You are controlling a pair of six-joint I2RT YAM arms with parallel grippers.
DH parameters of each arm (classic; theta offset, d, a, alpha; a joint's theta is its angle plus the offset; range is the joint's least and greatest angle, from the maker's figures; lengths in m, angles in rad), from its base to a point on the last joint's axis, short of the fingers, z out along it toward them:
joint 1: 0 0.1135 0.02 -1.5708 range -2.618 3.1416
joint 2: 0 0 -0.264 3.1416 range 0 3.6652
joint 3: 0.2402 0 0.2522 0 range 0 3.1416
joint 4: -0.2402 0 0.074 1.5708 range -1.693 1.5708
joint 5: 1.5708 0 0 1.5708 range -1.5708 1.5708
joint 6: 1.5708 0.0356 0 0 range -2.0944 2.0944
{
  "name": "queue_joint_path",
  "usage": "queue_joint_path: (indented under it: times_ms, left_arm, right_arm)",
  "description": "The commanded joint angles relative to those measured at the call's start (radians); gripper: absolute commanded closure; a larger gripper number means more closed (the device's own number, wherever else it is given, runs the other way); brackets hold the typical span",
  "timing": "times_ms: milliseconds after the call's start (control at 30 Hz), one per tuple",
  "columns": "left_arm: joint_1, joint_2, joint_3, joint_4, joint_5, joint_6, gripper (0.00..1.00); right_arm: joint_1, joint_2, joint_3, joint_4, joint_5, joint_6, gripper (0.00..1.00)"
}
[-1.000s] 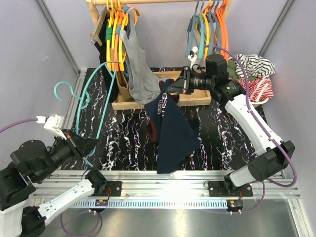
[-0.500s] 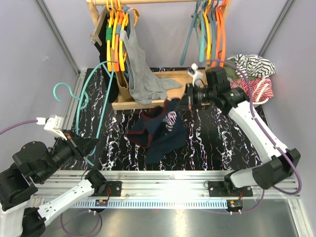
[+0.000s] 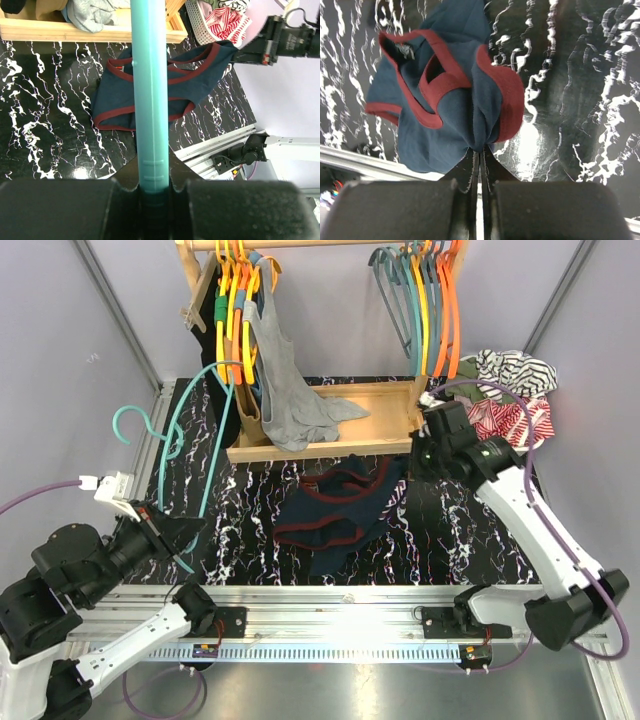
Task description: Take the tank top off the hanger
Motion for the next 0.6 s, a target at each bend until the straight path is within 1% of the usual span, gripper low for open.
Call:
queue_joint_path:
  times_ms: [0,33,67,100,200,267,300,333,367,400,433,567]
  left_arm:
    - [-0.005,-0.009,-0.016,0.084,0.006,-0.005,1.00]
    - [-0.005,-0.012,-0.020,0.085,0.006,-0.006,1.00]
    - [-0.005,-0.012,-0.026,0.087,0.007,-0.008,1.00]
    - [-0.005,-0.015,-0.028,0.088,0.007,-0.012,1.00]
    - [-0.005,-0.014,-0.036,0.095,0.016,-0.020,1.00]
    - [-0.005,-0.018,-0.036,0.093,0.015,-0.025,1.00]
    - [-0.005,-0.022,-0.036,0.093,0.013,-0.029,1.00]
    - [-0.005,-0.022,-0.036,0.092,0.013,-0.032,1.00]
    - [-0.005,-0.028,-0.033,0.090,0.012,-0.035,1.00]
    - [-0.005,-0.032,-0.034,0.088,0.012,-0.042,1.00]
    - [-0.005,-0.035,-0.036,0.087,0.010,-0.045,1.00]
    - [-0.005,-0.051,-0.048,0.078,0.009,-0.054,1.00]
  right_arm:
    - [0.098,0.103,0.054,0.030,0.027,-0.036,1.00]
    - [0.146,0.129,0.060,0.042,0.037,-0.040,1.00]
    - [0.251,0.156,0.069,0.052,0.082,-0.040,1.00]
    - [0.290,0.216,0.090,0.075,0.093,-0.032,1.00]
    - [0.373,0.316,0.110,0.122,0.132,0.026,1.00]
    - [0.413,0.350,0.098,0.186,0.144,0.049,1.00]
    - [0.447,0.383,0.080,0.199,0.167,0.069,0.77]
    - [0.456,0.403,0.072,0.204,0.229,0.078,0.57]
    - [0.462,0.423,0.066,0.196,0.268,0.086,0.32]
    - [0.468,0.466,0.054,0.191,0.303,0.094,0.01]
    - [0.467,0.486,0.048,0.187,0.376,0.097,0.00]
    - [0.465,0.589,0.060,0.142,0.518,0.138,0.00]
